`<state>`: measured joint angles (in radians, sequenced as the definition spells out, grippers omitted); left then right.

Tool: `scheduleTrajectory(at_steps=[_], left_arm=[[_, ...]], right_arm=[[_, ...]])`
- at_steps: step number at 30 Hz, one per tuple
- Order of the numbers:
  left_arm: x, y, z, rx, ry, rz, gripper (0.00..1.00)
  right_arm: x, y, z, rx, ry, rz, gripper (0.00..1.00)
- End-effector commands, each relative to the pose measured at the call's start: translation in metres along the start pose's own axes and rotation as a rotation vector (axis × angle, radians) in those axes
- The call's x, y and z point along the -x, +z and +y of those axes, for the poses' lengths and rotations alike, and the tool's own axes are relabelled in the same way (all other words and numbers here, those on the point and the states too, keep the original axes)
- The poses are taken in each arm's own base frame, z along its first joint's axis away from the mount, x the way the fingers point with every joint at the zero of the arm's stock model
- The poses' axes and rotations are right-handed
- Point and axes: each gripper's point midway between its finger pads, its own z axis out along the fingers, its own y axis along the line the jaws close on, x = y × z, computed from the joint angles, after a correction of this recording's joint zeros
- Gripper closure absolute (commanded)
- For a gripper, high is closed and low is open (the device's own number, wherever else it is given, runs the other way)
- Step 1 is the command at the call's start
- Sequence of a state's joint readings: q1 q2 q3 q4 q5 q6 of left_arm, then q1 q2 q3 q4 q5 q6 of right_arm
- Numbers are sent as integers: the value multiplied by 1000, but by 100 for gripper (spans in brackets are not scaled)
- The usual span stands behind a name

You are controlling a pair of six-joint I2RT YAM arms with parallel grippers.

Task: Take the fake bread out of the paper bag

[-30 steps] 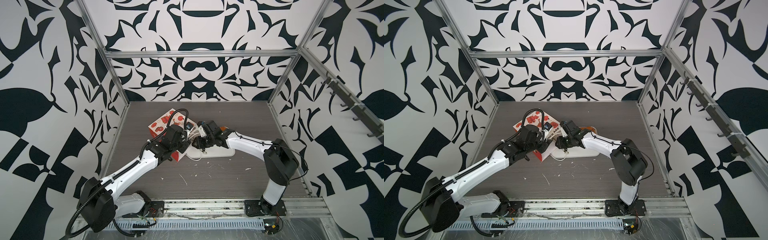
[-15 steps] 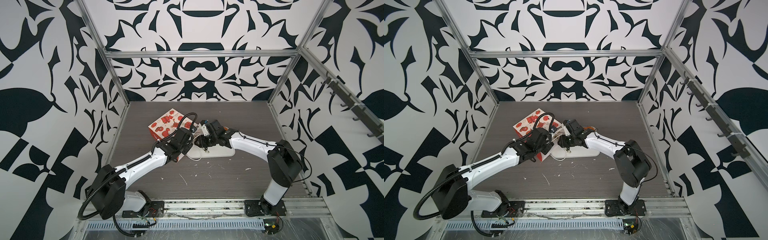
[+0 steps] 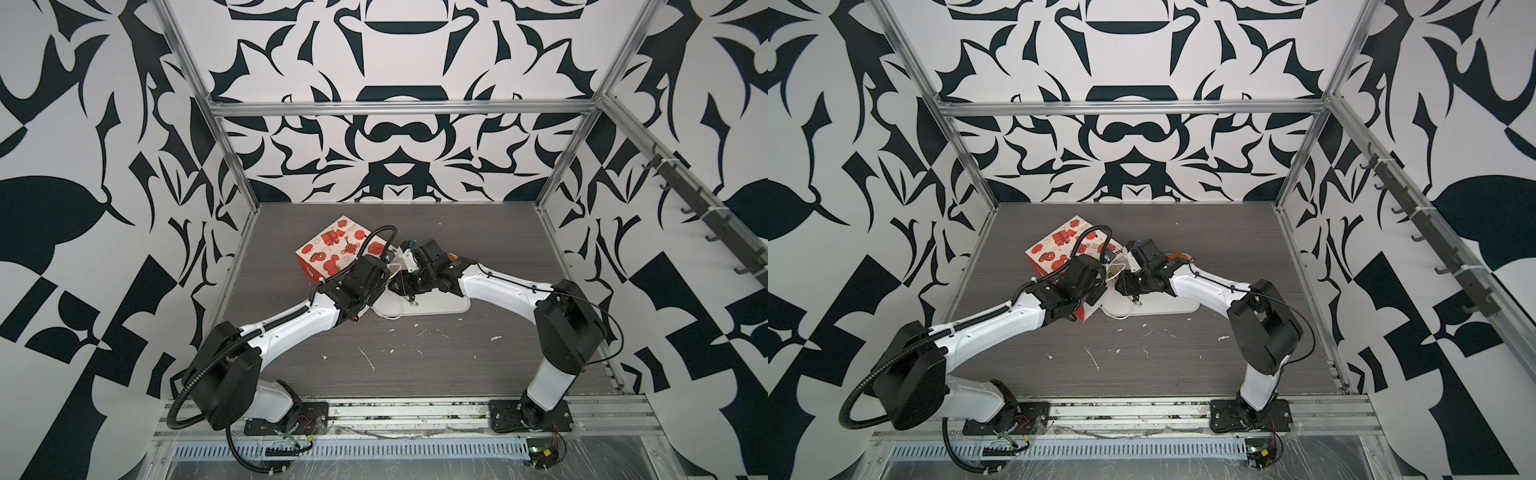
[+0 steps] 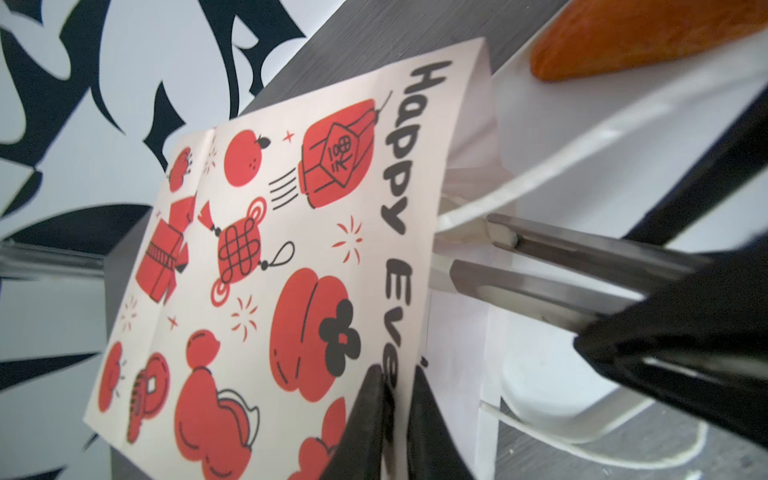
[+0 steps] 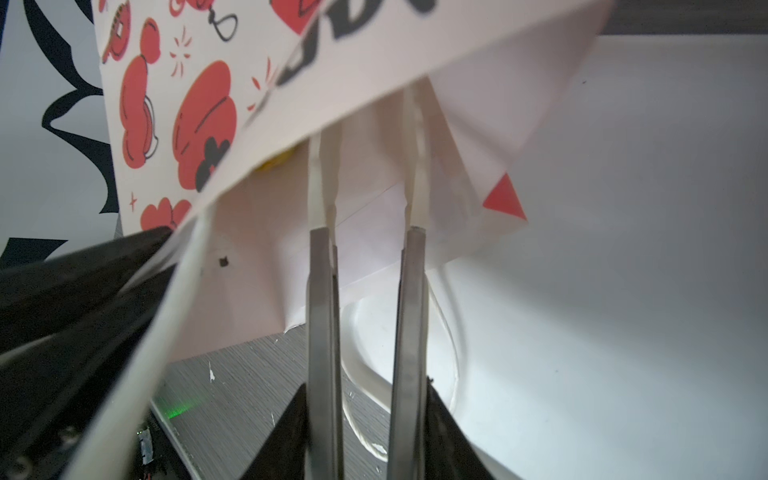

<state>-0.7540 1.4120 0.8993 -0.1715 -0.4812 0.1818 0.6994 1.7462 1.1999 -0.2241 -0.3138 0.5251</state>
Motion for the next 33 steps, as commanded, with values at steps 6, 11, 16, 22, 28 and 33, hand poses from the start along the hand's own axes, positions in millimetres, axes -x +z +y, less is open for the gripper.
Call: scheduleTrajectory(at_steps=[6, 11, 16, 22, 28, 33], left_arm=[[37, -24, 12, -2, -49, -129, 100], [40, -27, 14, 4, -43, -137, 100], [45, -33, 17, 3, -50, -156, 100], [52, -41, 19, -7, -55, -180, 100], [53, -43, 19, -8, -53, -190, 100], [53, -41, 16, -22, -54, -197, 100]], right_arm=[[15, -15, 25, 96, -16, -62, 59], [19, -15, 26, 85, -20, -76, 58], [24, -13, 26, 82, -1, -87, 58], [36, -12, 32, 97, 17, -110, 57], [45, -12, 45, 142, 25, -112, 57], [42, -4, 45, 147, 47, -88, 57]])
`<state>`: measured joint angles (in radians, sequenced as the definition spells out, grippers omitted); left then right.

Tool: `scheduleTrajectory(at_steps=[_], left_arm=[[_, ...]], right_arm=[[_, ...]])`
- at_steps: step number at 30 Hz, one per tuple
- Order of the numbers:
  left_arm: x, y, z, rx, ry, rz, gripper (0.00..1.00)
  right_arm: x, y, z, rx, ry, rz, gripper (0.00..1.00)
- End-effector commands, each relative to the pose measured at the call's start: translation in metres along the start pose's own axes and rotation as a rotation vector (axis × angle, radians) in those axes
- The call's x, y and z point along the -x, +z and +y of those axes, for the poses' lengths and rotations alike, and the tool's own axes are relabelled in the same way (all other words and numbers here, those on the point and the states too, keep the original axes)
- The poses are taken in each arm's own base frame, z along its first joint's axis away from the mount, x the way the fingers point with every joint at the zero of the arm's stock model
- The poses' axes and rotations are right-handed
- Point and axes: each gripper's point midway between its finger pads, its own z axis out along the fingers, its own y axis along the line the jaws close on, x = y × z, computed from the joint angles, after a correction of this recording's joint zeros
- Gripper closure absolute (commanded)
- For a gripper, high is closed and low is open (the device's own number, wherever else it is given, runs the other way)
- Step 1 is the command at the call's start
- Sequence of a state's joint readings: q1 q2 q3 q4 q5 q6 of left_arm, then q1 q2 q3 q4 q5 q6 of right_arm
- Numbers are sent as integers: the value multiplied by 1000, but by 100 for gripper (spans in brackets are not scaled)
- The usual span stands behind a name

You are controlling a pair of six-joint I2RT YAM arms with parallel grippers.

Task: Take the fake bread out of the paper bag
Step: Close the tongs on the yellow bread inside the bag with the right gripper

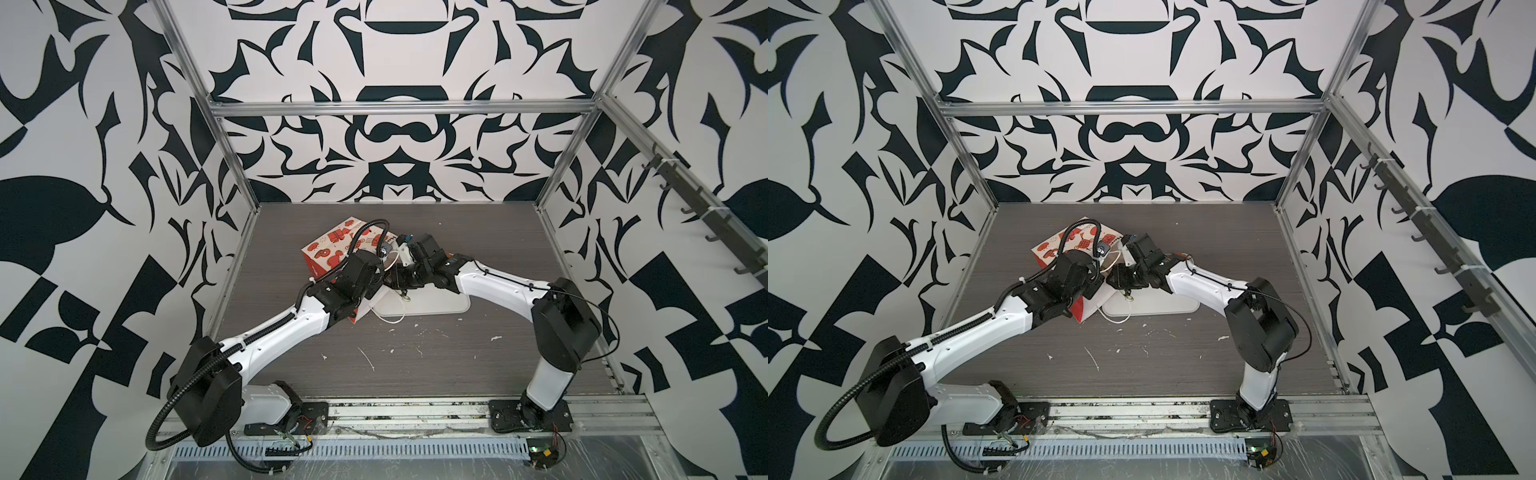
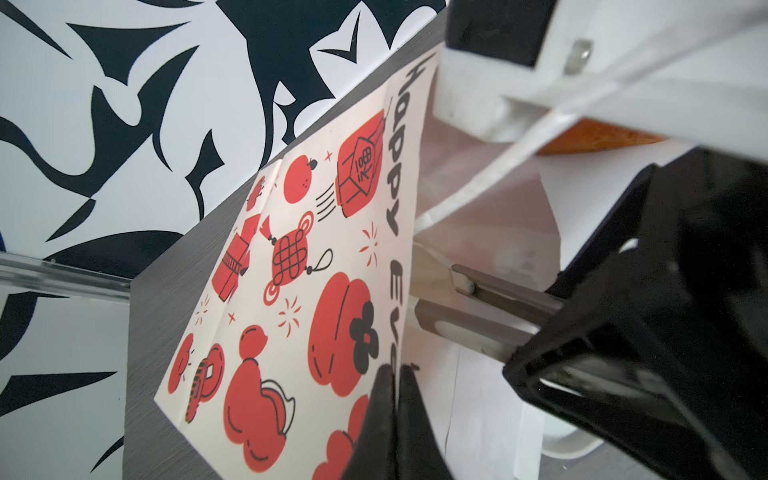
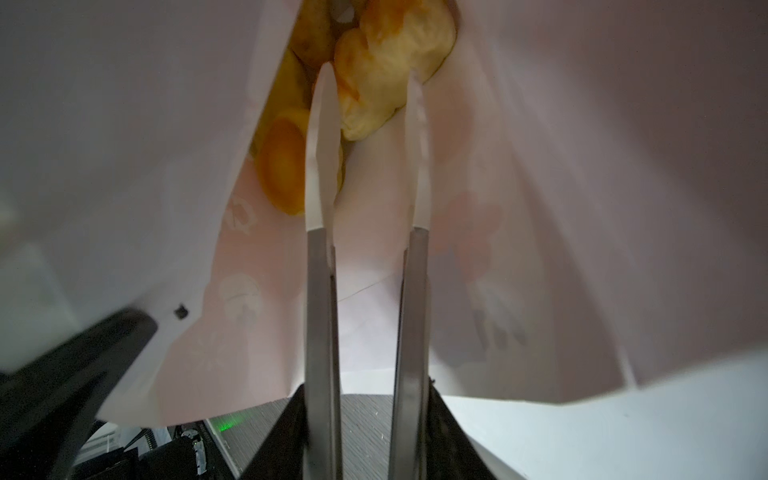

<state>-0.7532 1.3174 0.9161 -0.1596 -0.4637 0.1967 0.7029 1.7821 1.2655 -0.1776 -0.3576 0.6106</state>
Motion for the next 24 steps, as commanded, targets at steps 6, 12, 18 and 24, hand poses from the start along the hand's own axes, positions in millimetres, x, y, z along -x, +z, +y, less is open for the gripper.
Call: scheduleTrajectory(at_steps=[6, 12, 18, 24], left_arm=[[27, -10, 0, -26, -25, -97, 100], [31, -11, 2, -24, -27, -107, 100], [32, -10, 1, -24, -23, -106, 100], [34, -8, 1, -23, -20, -104, 100]], right_arm=[[6, 5, 39, 120, -42, -3, 57], [-10, 10, 52, 156, -75, 29, 57], [-20, 10, 52, 164, -76, 48, 57], [-26, 10, 54, 167, -82, 70, 58]])
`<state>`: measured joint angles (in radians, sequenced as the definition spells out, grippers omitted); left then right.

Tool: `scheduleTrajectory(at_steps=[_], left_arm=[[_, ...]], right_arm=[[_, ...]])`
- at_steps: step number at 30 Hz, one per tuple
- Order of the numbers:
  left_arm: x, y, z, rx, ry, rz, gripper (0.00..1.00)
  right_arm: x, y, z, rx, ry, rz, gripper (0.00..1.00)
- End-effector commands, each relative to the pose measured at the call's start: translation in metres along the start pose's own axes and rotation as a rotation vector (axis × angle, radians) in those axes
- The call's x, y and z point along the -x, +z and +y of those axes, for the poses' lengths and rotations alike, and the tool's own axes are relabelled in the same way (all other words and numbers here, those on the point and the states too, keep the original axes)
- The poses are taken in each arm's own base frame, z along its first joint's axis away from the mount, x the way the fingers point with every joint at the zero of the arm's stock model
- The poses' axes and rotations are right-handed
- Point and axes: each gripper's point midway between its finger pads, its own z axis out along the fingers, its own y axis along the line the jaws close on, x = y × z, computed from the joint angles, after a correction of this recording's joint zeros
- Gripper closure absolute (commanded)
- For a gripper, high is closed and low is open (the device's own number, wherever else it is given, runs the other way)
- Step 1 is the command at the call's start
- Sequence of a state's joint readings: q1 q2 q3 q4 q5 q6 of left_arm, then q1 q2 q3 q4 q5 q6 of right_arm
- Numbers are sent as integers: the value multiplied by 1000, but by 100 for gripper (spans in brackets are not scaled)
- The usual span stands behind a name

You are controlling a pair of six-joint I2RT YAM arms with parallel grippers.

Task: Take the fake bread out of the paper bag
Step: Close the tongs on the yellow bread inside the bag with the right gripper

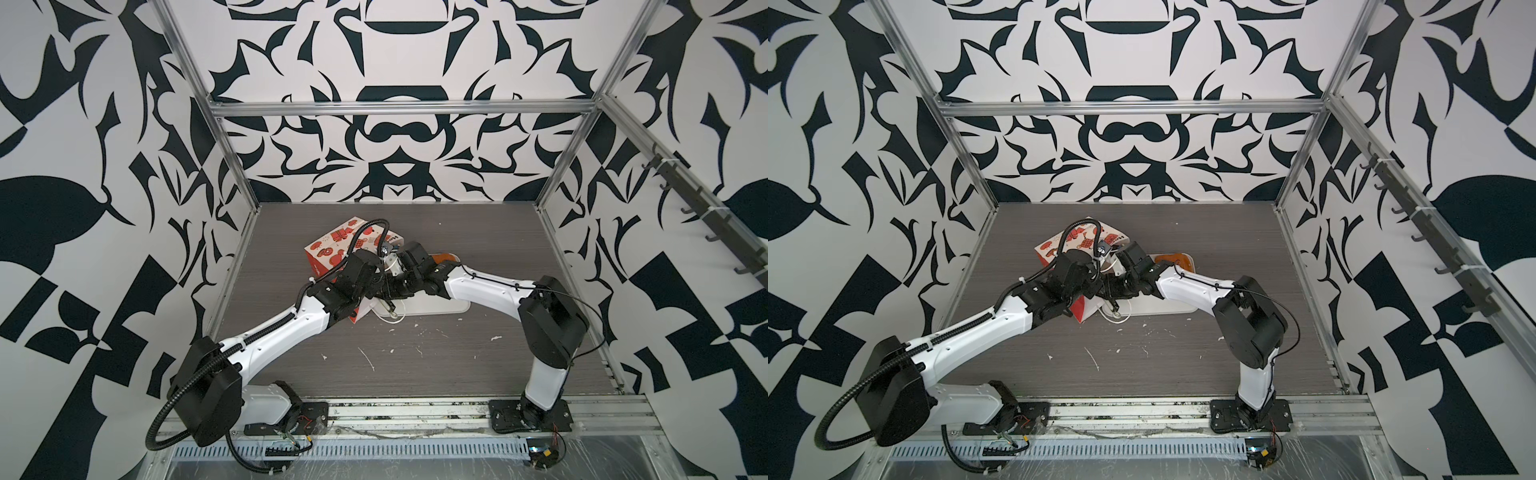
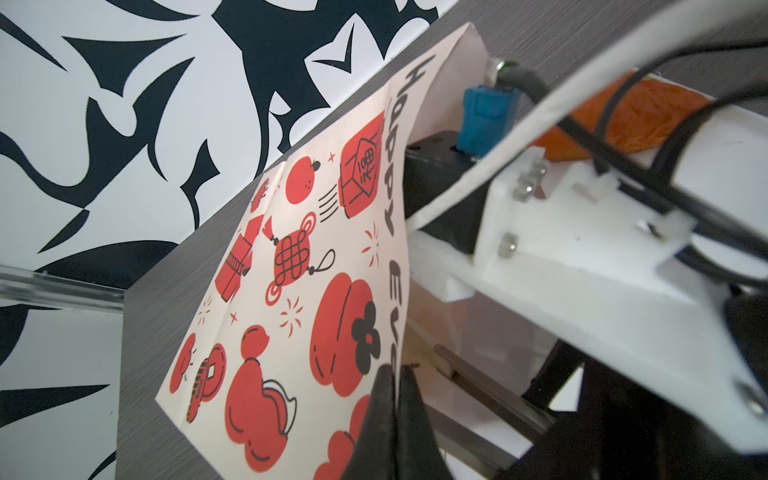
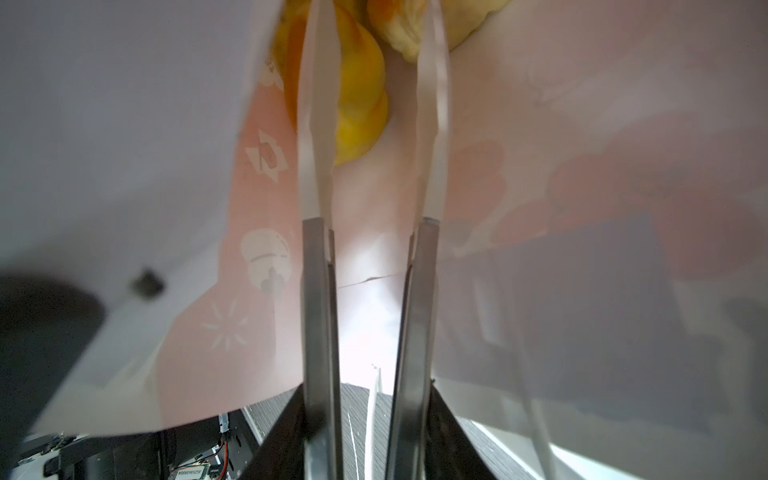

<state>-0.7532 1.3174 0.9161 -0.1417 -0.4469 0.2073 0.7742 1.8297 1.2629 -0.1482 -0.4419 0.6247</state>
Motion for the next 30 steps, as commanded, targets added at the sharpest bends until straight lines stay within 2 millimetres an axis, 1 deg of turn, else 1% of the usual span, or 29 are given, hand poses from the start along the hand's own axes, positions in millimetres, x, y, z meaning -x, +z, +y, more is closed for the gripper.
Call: scheduleTrajectory(at_steps=[1, 7, 10, 13, 21, 30], left_arm=[[30, -8, 3, -8, -24, -87, 100], [32, -8, 5, 0, -23, -95, 100], [30, -7, 4, -1, -21, -90, 100], [28, -7, 4, -1, -21, -89, 100], [28, -10, 5, -1, -25, -96, 100], [29, -10, 3, -11, -27, -100, 100]], right_arm=[[9, -13, 27, 73, -63, -41, 58], [2, -29, 23, 38, -61, -59, 58], [4, -40, 23, 15, -68, -83, 58], [4, -45, 25, 4, -82, -86, 58], [5, -42, 31, 23, -85, -56, 58], [4, -37, 24, 4, -88, -48, 57]])
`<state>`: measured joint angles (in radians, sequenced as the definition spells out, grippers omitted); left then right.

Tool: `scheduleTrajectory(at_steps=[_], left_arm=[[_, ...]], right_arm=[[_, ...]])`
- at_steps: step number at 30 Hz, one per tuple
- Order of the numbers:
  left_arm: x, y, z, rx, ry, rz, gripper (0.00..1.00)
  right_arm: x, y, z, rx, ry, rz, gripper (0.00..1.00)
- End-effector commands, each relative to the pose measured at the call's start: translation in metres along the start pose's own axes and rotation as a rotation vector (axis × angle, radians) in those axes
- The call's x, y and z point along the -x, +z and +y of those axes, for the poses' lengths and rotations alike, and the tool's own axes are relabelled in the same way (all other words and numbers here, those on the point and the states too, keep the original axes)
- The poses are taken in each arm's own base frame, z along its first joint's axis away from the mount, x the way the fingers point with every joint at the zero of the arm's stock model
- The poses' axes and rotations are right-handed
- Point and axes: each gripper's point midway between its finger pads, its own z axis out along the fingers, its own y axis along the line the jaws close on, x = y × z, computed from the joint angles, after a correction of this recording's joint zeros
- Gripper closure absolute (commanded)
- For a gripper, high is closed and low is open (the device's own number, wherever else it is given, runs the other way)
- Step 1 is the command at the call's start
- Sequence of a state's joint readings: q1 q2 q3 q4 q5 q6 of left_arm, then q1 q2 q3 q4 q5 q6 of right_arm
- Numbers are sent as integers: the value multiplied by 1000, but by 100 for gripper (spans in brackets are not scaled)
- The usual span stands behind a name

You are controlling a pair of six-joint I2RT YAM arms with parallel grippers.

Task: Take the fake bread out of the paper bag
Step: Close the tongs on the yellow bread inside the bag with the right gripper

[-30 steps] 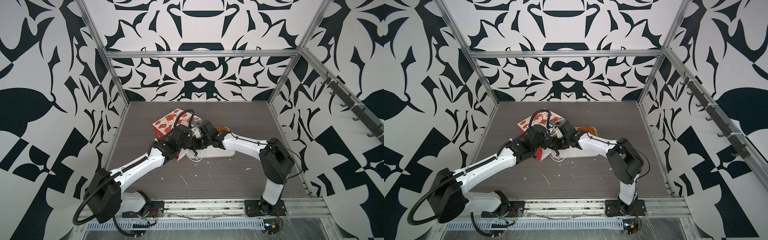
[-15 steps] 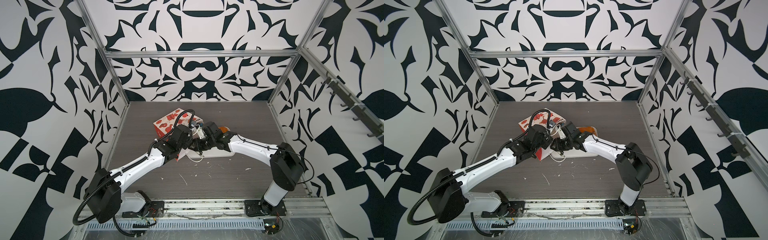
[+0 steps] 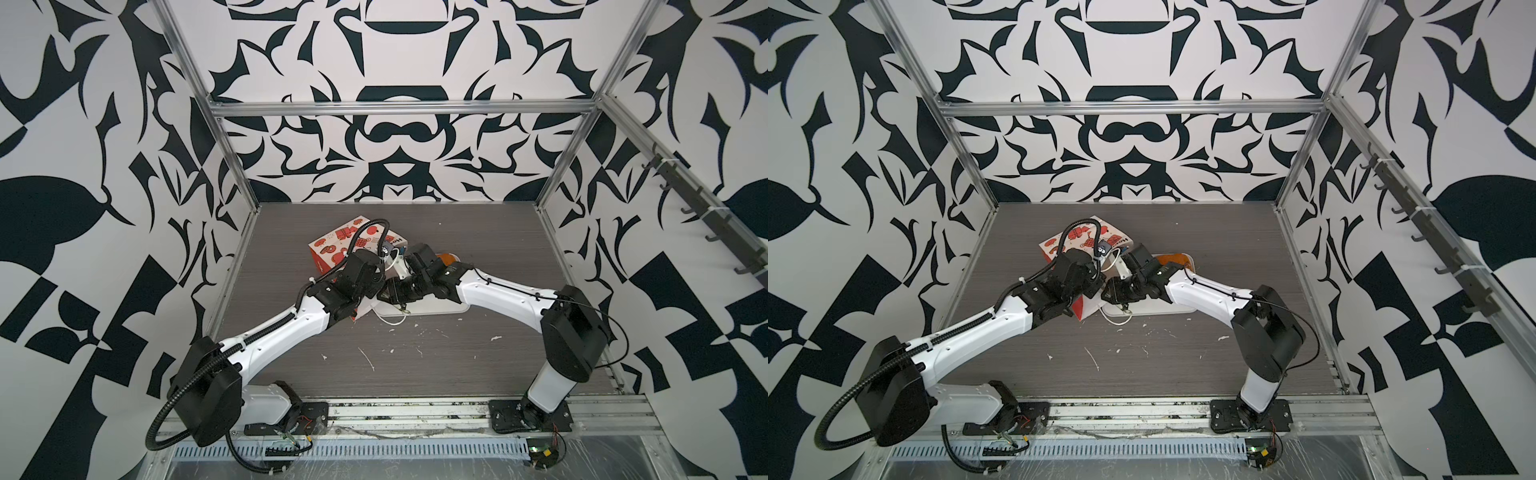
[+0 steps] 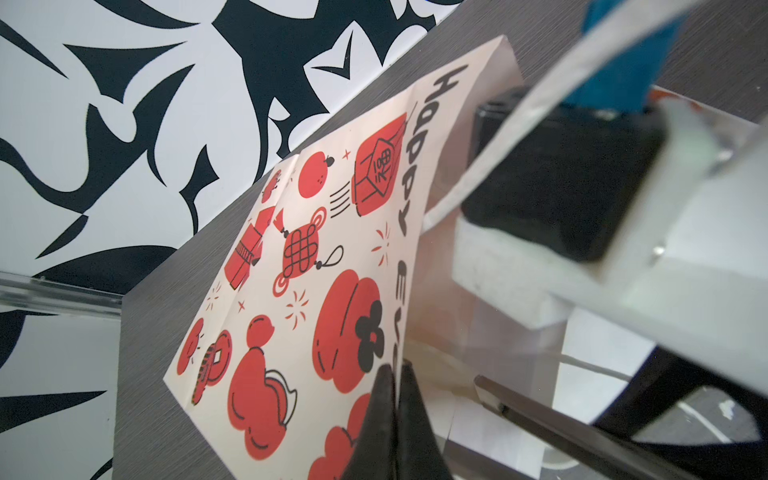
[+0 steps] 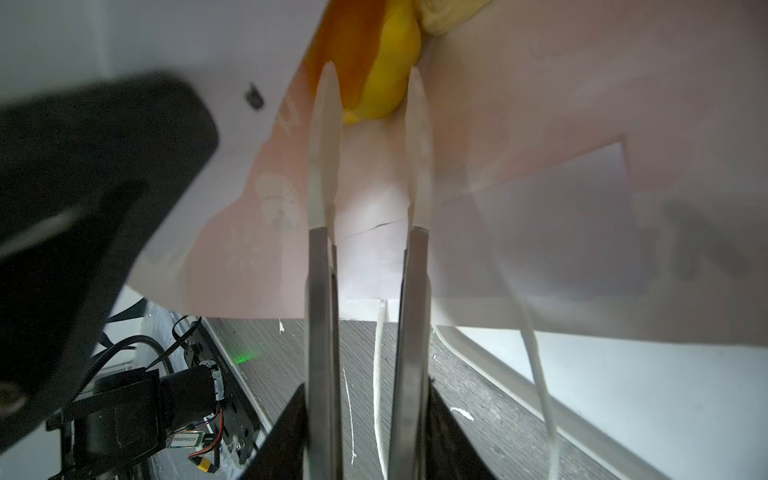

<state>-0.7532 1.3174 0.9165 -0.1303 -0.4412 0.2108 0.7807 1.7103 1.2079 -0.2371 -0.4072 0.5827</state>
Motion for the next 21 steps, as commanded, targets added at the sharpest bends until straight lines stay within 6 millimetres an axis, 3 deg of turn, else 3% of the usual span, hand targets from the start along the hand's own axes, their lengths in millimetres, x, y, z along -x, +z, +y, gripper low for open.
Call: scheduleTrajectory(at_steps=[1, 21], left_arm=[[26, -9, 3, -10, -27, -87, 100], [28, -11, -1, -34, -36, -98, 100]], right_arm=[[19, -6, 20, 42, -52, -51, 57], [39, 17, 17, 54, -28, -56, 59]])
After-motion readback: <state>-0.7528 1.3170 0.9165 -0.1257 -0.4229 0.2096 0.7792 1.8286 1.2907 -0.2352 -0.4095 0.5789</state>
